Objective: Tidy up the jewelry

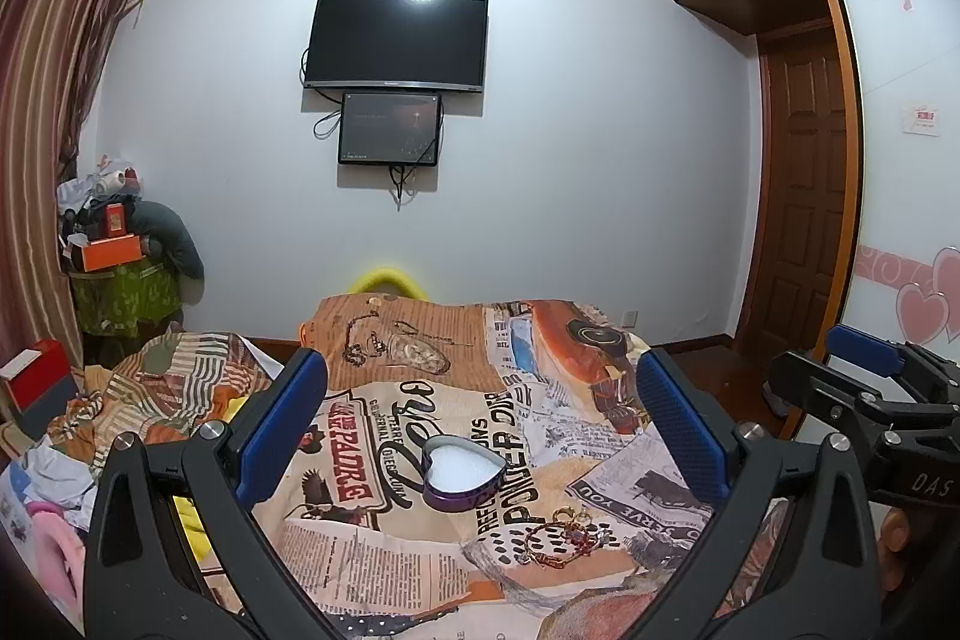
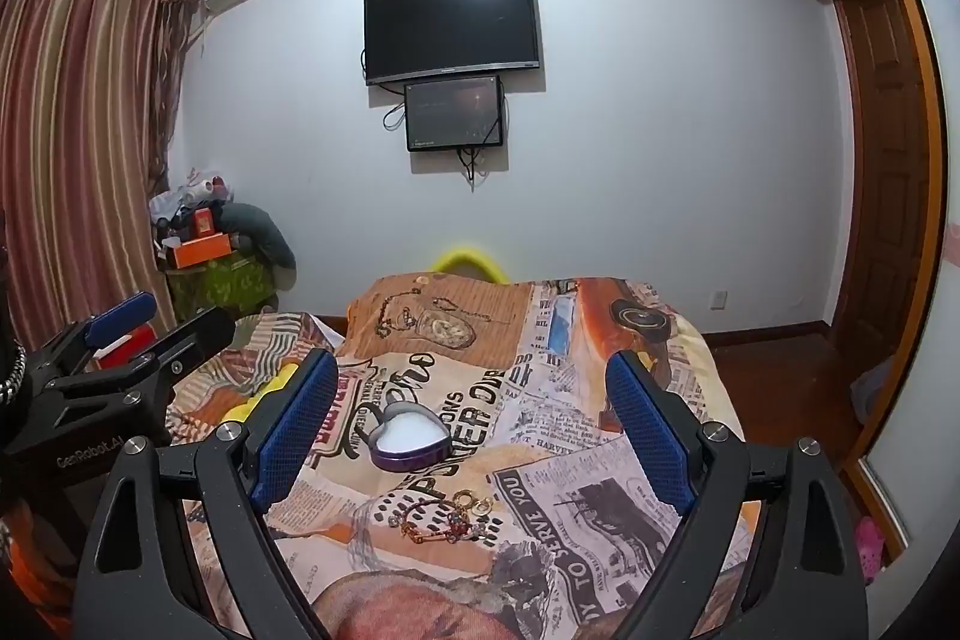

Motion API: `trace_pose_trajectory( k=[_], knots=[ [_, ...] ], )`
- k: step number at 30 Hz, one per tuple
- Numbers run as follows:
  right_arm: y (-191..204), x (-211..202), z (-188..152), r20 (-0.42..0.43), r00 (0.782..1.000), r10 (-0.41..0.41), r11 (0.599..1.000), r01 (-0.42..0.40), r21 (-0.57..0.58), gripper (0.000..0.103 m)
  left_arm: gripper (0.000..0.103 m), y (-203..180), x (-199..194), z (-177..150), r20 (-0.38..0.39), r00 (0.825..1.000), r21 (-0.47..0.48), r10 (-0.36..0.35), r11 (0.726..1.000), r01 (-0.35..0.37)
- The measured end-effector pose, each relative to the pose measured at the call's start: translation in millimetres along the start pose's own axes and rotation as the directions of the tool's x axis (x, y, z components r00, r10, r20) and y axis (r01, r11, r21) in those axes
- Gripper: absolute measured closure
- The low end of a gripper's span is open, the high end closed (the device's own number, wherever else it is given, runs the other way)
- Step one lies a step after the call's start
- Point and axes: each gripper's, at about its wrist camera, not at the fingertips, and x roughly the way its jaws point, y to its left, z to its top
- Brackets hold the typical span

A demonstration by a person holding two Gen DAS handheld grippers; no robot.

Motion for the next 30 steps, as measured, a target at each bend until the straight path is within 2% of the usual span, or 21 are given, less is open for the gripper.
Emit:
trace_pose_trajectory(
  k=[30],
  knots=[
    [-3.0,1.8,-0.2,-0.007,1.000,0.003,1.000,-0.003,0.004,0.014,0.000,-1.0,0.5,-1.5,-0.009,1.000,0.006,-0.002,1.000,0.002]
  ],
)
